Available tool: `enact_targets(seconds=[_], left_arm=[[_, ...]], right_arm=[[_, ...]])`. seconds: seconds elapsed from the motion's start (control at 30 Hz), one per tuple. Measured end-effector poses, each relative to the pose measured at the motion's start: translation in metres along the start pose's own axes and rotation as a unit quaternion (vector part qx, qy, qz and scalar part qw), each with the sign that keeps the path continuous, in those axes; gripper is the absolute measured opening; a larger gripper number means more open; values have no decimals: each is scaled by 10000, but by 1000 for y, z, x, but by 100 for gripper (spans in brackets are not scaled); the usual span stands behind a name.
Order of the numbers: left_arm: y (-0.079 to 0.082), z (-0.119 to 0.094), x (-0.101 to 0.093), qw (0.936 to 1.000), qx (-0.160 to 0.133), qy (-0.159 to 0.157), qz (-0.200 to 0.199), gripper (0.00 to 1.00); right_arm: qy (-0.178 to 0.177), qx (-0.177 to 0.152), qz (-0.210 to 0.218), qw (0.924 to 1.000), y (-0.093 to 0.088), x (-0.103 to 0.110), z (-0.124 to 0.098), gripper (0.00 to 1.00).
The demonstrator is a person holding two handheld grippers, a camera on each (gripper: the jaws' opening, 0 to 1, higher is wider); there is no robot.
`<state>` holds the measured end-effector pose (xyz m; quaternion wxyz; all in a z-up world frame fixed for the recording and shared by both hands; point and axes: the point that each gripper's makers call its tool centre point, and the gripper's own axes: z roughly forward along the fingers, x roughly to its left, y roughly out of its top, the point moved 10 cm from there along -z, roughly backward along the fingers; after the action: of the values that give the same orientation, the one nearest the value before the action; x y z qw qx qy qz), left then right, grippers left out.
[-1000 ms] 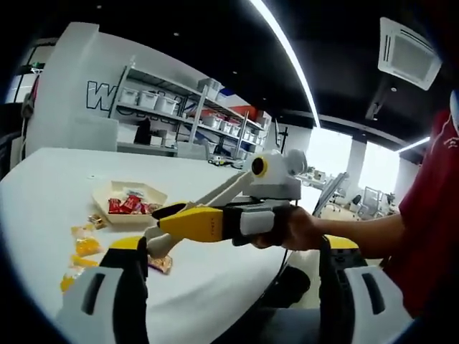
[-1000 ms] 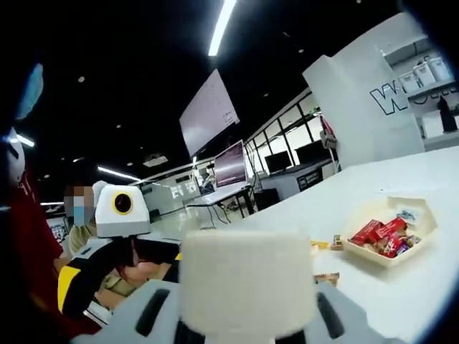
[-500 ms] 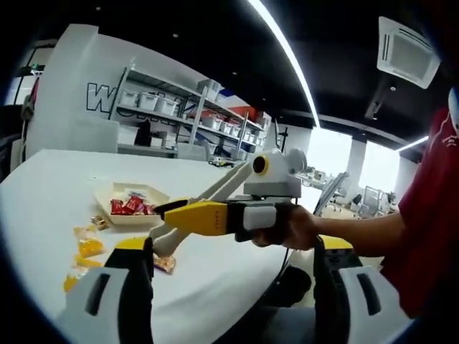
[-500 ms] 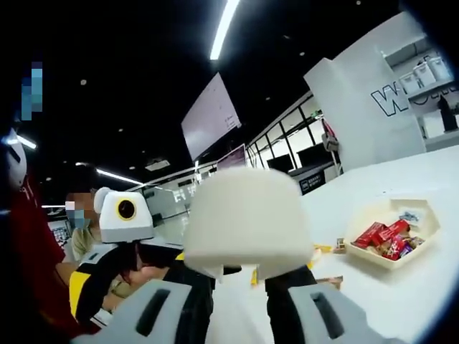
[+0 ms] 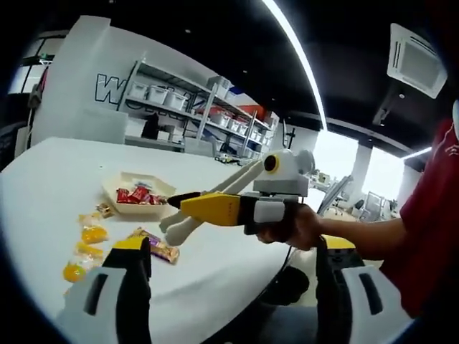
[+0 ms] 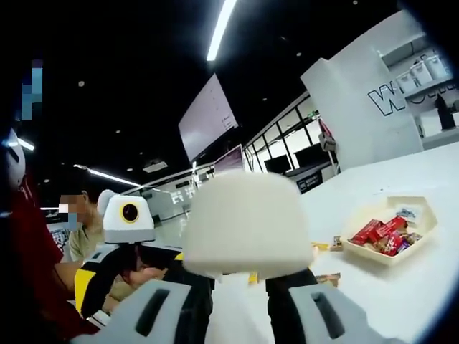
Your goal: Place the target food into the container with the food tongs after gripping and lifting it, then release it inside without dropping or visibly crushing the food.
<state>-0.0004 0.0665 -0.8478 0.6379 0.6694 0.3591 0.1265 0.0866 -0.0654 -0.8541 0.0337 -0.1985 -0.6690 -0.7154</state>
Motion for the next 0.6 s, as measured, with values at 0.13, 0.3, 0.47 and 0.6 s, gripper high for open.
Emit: enact_targets(seconds=[0.13, 0.3, 0.47, 0.6], left_arm=[[1, 6, -2, 10000, -30, -44, -32, 94], [4, 6, -2, 10000, 23, -43, 43, 95], [9, 3, 1, 9999, -97, 31, 63, 95], [9, 2, 0, 9999, -94, 43, 106, 95]], right_arm=[[-1, -172, -15, 9999, 6, -1, 0, 22], [15, -108, -26, 9999, 6, -1, -1, 22], [30, -17, -52, 10000, 3, 1, 0, 22], [44, -20, -50, 10000, 2, 2, 1, 22]])
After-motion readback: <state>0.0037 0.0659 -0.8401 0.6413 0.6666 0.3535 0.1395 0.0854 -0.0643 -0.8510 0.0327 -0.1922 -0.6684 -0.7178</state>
